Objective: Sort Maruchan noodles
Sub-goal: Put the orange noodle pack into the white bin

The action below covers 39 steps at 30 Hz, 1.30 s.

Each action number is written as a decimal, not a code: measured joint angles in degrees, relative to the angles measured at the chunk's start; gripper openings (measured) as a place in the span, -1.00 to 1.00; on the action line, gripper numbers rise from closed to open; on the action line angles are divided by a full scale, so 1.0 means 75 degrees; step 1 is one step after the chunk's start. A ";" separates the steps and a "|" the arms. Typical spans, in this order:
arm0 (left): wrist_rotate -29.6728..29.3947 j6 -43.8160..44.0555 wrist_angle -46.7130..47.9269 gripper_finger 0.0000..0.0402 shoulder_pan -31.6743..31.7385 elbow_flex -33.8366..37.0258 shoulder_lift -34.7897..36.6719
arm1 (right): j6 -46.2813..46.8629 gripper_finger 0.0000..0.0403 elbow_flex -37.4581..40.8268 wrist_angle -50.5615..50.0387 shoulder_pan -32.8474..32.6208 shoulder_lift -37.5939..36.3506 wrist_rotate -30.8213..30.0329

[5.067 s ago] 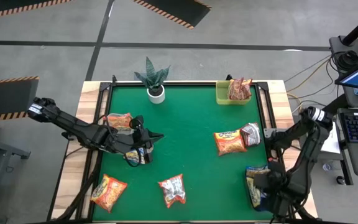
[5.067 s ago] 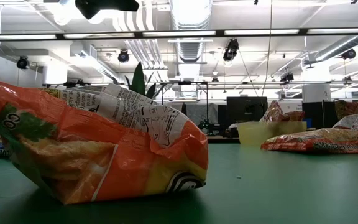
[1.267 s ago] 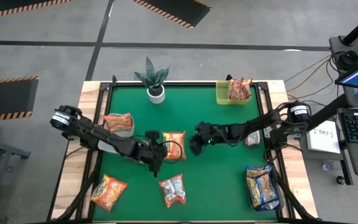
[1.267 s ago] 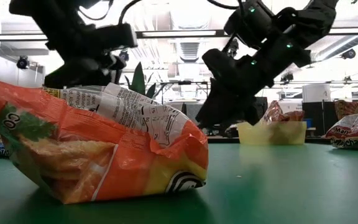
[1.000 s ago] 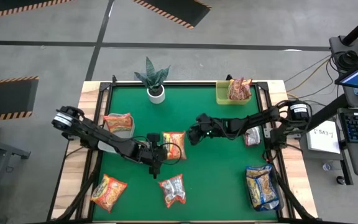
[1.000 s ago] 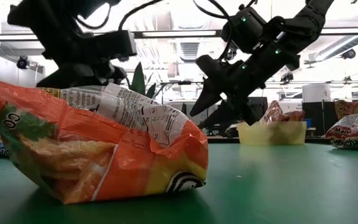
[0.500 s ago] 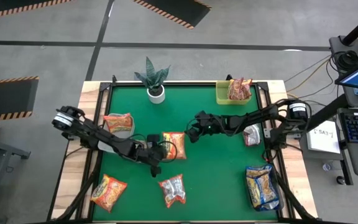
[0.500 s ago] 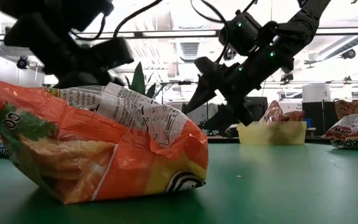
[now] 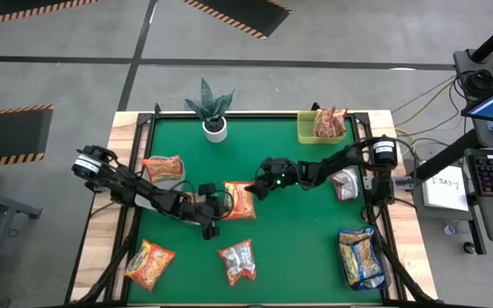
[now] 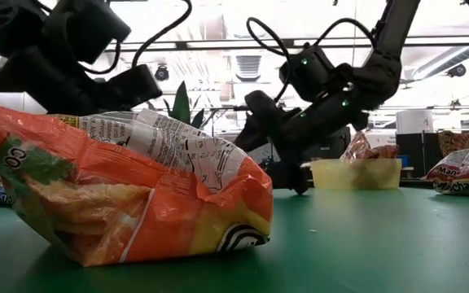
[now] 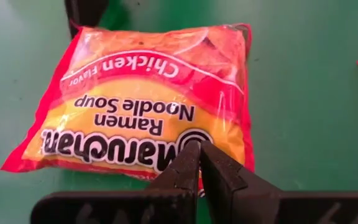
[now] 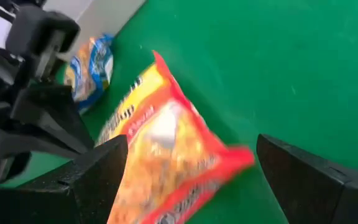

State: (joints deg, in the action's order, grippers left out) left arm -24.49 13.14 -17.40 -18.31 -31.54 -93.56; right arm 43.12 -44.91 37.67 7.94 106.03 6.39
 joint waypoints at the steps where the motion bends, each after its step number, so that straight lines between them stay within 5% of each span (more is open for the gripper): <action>1: -0.0002 0.0028 -0.0030 -1.00 0.0012 0.0048 0.0000 | -0.0006 0.71 -0.0044 0.0091 0.0032 0.0078 0.0008; 29: -0.0494 0.0521 -0.0001 -1.00 0.0270 0.0220 -0.0029 | 0.0021 0.60 -0.0998 -0.0106 -0.0122 0.0995 0.1168; 39: -0.0521 0.0554 -0.0006 -1.00 0.0271 0.0226 -0.0029 | -0.0111 -0.01 -0.1113 -0.0067 -0.0124 0.1050 0.1235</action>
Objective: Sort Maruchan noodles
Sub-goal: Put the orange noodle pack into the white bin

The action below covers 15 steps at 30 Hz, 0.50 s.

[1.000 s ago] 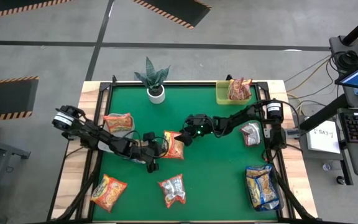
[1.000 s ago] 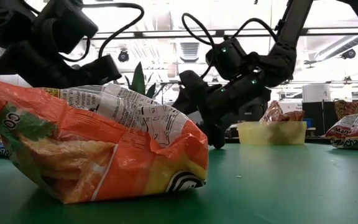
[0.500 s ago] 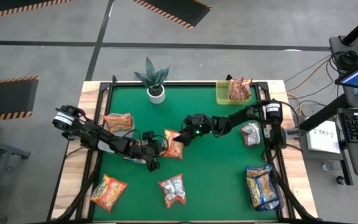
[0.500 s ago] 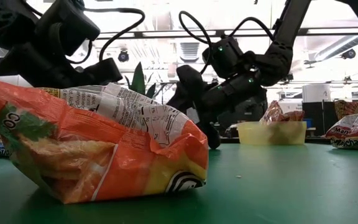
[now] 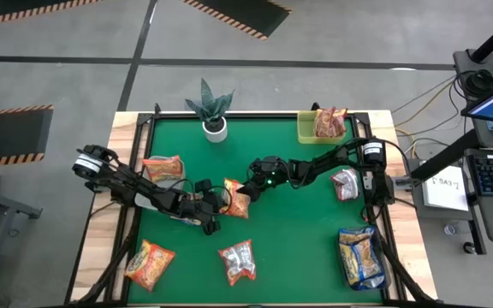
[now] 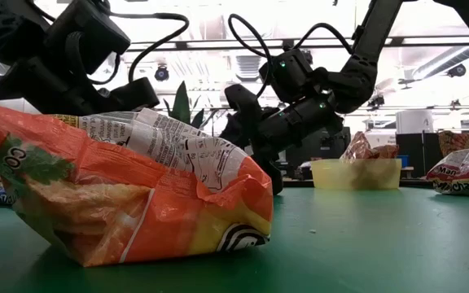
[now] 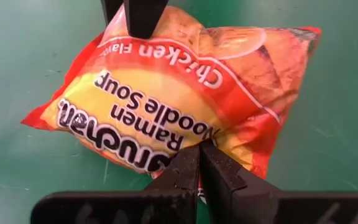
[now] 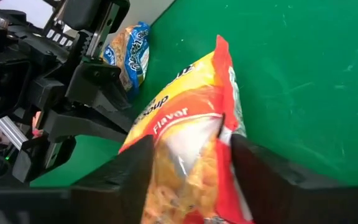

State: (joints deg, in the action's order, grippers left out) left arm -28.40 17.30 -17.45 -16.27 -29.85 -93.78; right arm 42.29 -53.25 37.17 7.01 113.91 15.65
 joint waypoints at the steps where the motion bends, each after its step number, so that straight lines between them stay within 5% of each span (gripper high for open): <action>1: -0.0004 0.0000 0.0001 -1.00 0.0002 0.0000 -0.0003 | -0.0021 -0.08 0.0000 0.0003 -0.0001 -0.0009 -0.0014; 8: 0.0201 -0.0125 0.0122 -1.00 -0.0005 -0.0038 0.0188 | -0.0271 -0.47 0.0003 -0.0040 -0.0001 -0.0144 -0.0052; 15: 0.0448 -0.0335 0.1167 -1.00 -0.0003 -0.0052 0.1577 | -0.1175 -0.62 0.0060 -0.0099 -0.0026 -0.0394 -0.0033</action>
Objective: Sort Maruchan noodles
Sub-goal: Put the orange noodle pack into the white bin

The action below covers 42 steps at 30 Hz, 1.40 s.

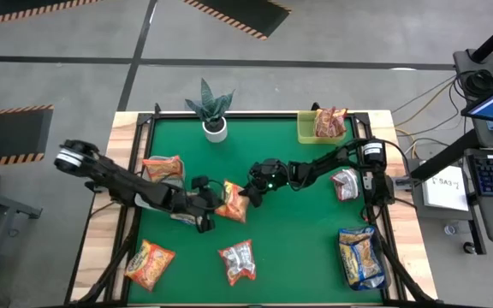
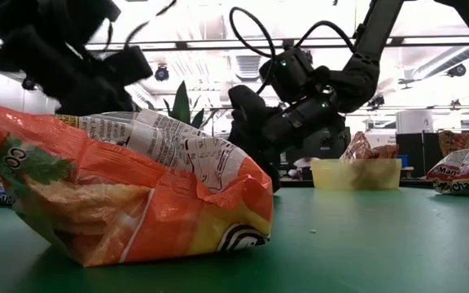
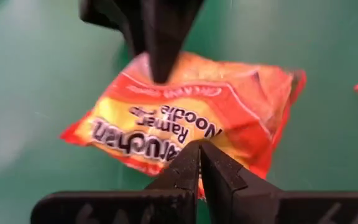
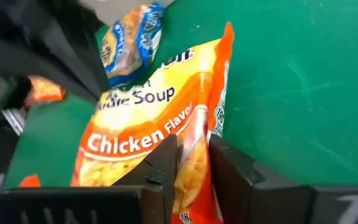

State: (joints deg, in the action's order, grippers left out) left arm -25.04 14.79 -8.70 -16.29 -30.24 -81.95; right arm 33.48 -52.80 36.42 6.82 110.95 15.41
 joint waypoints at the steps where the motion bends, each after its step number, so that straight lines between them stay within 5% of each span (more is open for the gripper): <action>1: -0.0004 -0.0010 0.0184 -1.00 0.0000 0.0000 0.0267 | -0.0110 -0.63 0.0025 -0.0008 -0.0020 -0.0043 -0.0033; 8: -0.0117 0.0596 0.1030 -1.00 0.0041 0.0047 0.1689 | -0.0818 -0.78 0.0092 0.0399 -0.0234 -0.0151 -0.0374; 13: 0.0195 0.1871 0.0259 -0.92 0.0117 0.0551 0.2049 | -0.1587 -0.91 0.0092 0.0532 -0.0473 -0.0229 -0.0828; 22: 0.0013 0.3361 -0.2197 -0.17 0.0157 0.1767 0.2086 | -0.2778 -0.96 0.0089 0.0859 -0.0927 -0.0326 -0.1093; 30: -0.0767 0.3837 -0.2391 0.53 0.0157 0.2095 0.2005 | -0.3133 -0.96 0.0089 0.0901 -0.0995 -0.0335 -0.1264; 42: -0.0331 0.3524 -0.3931 0.62 0.0154 0.2034 0.0530 | -0.3961 -0.96 0.0089 0.1236 -0.1317 -0.0349 -0.1412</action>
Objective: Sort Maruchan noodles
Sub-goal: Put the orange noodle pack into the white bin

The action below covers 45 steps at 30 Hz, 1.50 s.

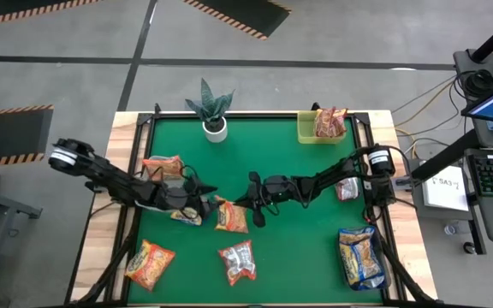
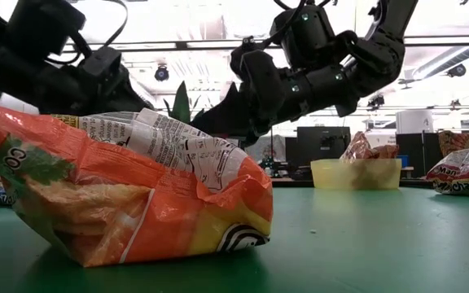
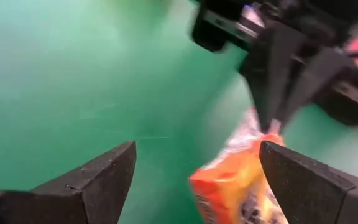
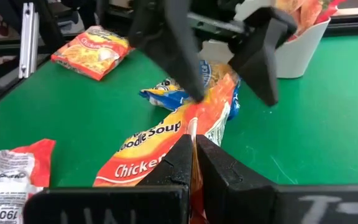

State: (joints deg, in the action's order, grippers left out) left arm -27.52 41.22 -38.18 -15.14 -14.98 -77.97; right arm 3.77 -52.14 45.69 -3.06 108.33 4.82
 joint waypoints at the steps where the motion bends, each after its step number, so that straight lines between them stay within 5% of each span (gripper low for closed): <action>1: 0.0240 -0.0155 -0.0254 0.62 -0.0003 0.0003 -0.0150 | -0.0050 -0.96 0.0000 0.0000 -0.0010 0.0000 -0.0049; 6: 0.1156 -0.0725 -0.1601 0.60 -0.0005 0.0000 -0.1031 | -0.0130 -0.96 0.0000 0.0003 -0.0063 0.0000 -0.0066; 19: 0.1209 -0.1077 -0.2910 0.51 -0.0003 -0.0313 -0.2593 | -0.0213 -0.96 -0.0003 0.0000 -0.0077 0.0000 -0.0070; 33: 0.1499 -0.1225 -0.2884 -0.67 -0.0003 -0.0379 -0.2573 | 0.0195 -0.89 -0.0006 -0.0107 -0.0077 -0.0044 0.0009; 45: 0.1820 -0.1451 -0.2806 -0.72 -0.0003 -0.0373 -0.1847 | 0.0414 -0.33 -0.0009 -0.1868 0.0036 -0.1562 -0.0059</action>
State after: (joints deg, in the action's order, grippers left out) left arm -13.87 30.33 -59.22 -15.16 -17.78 -91.83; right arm 6.88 -52.21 31.68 -2.79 96.62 4.38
